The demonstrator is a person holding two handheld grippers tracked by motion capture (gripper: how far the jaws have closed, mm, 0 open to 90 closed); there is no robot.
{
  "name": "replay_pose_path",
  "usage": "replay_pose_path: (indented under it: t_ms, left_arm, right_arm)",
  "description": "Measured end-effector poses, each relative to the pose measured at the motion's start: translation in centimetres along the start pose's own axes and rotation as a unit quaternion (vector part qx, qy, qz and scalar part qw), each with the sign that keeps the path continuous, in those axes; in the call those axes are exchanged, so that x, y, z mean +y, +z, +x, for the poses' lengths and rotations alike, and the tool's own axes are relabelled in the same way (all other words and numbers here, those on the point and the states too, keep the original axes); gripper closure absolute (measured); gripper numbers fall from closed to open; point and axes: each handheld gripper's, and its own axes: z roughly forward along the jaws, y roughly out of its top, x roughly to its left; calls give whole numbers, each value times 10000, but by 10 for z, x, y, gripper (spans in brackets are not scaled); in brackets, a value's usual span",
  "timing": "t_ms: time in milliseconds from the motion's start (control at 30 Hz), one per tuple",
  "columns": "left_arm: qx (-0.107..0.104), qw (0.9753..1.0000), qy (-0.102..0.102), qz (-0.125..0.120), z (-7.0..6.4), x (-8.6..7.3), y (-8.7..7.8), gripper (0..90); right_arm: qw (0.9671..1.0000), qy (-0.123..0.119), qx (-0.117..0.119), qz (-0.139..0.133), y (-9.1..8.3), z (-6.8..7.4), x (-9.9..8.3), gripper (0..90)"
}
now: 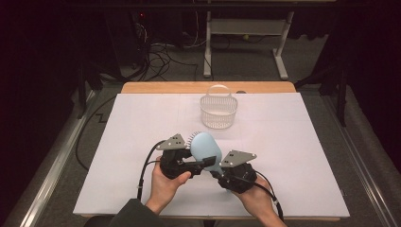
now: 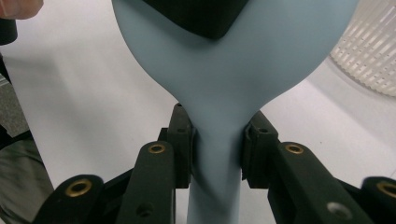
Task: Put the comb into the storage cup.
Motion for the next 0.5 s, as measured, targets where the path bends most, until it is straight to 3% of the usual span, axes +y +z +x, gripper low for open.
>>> replay_pose_path:
  t_ms: [300, 500]
  left_arm:
    - [-78, 9999, 86, -21, 0, -1, -3, 541]
    - [-146, 9998, 20, -116, 2, 1, -6, 552]
  right_arm:
    - [10000, -48, 87, -3, 2, 0, 0, 699]
    - [9999, -8, 91, -106, -2, -2, 1, 651]
